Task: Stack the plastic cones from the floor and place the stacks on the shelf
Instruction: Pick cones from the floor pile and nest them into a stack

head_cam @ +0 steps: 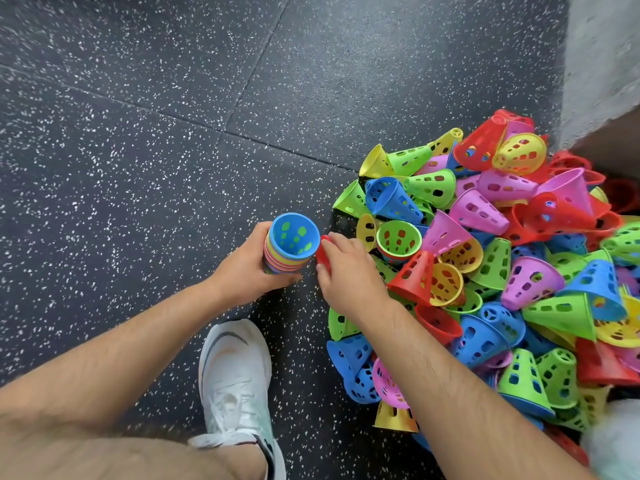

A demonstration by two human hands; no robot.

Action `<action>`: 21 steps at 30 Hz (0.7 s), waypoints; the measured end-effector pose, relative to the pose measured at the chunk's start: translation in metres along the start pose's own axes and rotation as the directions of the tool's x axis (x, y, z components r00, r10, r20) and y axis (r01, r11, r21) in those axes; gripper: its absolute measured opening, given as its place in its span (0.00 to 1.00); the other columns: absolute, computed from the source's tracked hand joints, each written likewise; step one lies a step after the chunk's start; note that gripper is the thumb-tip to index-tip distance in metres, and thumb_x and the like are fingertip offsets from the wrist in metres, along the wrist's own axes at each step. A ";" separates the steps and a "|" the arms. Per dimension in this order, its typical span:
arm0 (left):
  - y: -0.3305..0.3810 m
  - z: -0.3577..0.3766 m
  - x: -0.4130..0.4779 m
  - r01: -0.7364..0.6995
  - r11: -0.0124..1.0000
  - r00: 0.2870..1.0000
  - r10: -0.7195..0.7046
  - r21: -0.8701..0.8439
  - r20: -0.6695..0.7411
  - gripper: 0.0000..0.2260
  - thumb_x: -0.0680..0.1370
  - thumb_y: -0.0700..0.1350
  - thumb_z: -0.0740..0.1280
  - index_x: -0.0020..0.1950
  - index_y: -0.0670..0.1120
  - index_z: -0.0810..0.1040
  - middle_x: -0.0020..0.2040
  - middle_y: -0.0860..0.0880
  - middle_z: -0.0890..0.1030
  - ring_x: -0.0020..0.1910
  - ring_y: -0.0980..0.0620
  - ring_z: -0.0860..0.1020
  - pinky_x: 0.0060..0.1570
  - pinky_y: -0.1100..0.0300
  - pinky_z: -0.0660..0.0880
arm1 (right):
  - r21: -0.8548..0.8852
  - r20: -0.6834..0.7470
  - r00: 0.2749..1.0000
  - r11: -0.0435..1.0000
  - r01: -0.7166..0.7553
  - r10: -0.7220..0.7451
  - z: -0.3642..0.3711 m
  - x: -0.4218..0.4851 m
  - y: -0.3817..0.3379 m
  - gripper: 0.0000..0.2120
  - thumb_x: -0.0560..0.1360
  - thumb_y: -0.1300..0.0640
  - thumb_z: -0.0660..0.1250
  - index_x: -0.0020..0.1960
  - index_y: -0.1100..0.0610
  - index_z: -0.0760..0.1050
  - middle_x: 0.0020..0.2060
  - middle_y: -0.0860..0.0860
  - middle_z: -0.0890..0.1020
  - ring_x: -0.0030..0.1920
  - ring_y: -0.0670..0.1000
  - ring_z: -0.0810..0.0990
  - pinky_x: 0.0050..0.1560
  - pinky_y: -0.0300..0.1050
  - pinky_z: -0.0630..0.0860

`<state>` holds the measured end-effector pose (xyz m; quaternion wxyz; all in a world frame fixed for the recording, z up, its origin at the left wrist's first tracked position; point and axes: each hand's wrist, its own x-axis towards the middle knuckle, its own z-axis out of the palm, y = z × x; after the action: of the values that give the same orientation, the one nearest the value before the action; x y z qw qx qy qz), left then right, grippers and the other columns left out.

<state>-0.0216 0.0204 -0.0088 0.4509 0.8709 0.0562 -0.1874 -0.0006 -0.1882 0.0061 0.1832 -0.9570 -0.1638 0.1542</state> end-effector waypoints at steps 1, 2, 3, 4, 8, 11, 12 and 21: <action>0.000 0.000 0.000 0.002 1.000 1.000 -0.002 -0.007 0.002 0.35 0.68 0.55 0.82 0.66 0.67 0.64 0.59 0.68 0.78 0.58 0.61 0.80 0.66 0.49 0.75 | 0.013 -0.012 1.000 1.000 -0.006 0.006 0.000 0.001 0.000 0.21 0.82 0.50 0.60 0.71 0.58 0.68 0.71 0.51 0.69 0.67 0.56 0.68 0.70 0.54 0.67; 0.000 -0.001 -0.001 0.005 1.000 1.000 -0.005 -0.014 0.001 0.35 0.66 0.58 0.81 0.66 0.67 0.64 0.59 0.68 0.78 0.59 0.60 0.80 0.66 0.48 0.75 | 0.032 -0.025 1.000 0.999 -0.018 0.019 0.000 0.001 0.000 0.21 0.81 0.49 0.62 0.71 0.59 0.68 0.71 0.51 0.69 0.68 0.56 0.67 0.70 0.54 0.67; 0.001 -0.001 -0.001 0.006 1.000 1.000 -0.006 -0.021 0.000 0.36 0.65 0.61 0.80 0.66 0.67 0.64 0.59 0.68 0.78 0.59 0.59 0.80 0.66 0.48 0.75 | 0.056 -0.042 0.999 0.998 -0.032 0.034 -0.001 0.002 0.001 0.23 0.80 0.48 0.65 0.70 0.59 0.69 0.70 0.52 0.69 0.68 0.56 0.67 0.70 0.53 0.67; 0.000 -0.001 -0.002 0.008 1.000 1.000 -0.008 -0.027 0.000 0.36 0.64 0.63 0.79 0.67 0.67 0.64 0.59 0.68 0.78 0.59 0.59 0.80 0.66 0.48 0.75 | 0.083 -0.063 0.997 0.996 -0.046 0.051 -0.002 0.002 0.002 0.25 0.78 0.47 0.68 0.69 0.60 0.69 0.70 0.52 0.69 0.68 0.55 0.66 0.70 0.52 0.67; -0.004 0.000 -0.002 0.003 0.999 1.000 -0.003 -0.043 -0.002 0.37 0.64 0.61 0.79 0.69 0.65 0.65 0.60 0.66 0.78 0.59 0.58 0.80 0.66 0.46 0.75 | 0.100 -0.241 0.968 0.994 -0.048 0.071 -0.010 0.002 0.003 0.36 0.69 0.47 0.78 0.69 0.63 0.69 0.66 0.57 0.71 0.66 0.58 0.68 0.70 0.52 0.66; -0.006 0.000 -0.002 0.012 0.999 1.000 -0.013 -0.052 -0.005 0.37 0.63 0.63 0.79 0.66 0.68 0.64 0.59 0.66 0.79 0.59 0.58 0.80 0.66 0.47 0.76 | 0.147 -0.414 0.907 0.989 -0.016 0.076 -0.019 0.004 0.005 0.33 0.69 0.48 0.78 0.66 0.65 0.72 0.62 0.59 0.74 0.63 0.60 0.71 0.68 0.54 0.69; -0.006 0.000 -0.002 0.015 0.998 1.000 -0.015 -0.056 -0.005 0.36 0.63 0.63 0.79 0.66 0.68 0.64 0.59 0.66 0.79 0.59 0.58 0.80 0.66 0.47 0.76 | 0.183 -0.459 0.884 0.983 -0.006 0.091 -0.024 0.005 0.005 0.31 0.70 0.47 0.77 0.64 0.65 0.73 0.60 0.59 0.75 0.61 0.60 0.72 0.66 0.54 0.70; -0.003 -0.001 0.001 0.032 0.999 0.999 -0.032 -0.044 -0.001 0.36 0.66 0.59 0.81 0.67 0.68 0.64 0.59 0.64 0.80 0.59 0.57 0.81 0.65 0.46 0.76 | 0.473 -0.538 0.820 0.875 0.104 0.193 -0.070 0.009 -0.016 0.36 0.73 0.36 0.66 0.70 0.62 0.71 0.55 0.52 0.78 0.58 0.53 0.75 0.63 0.51 0.72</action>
<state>-0.0210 0.0227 -0.0115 0.4668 0.8599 0.0746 -0.1926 0.0279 -0.1921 0.0728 0.4518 -0.8860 -0.0346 -0.0986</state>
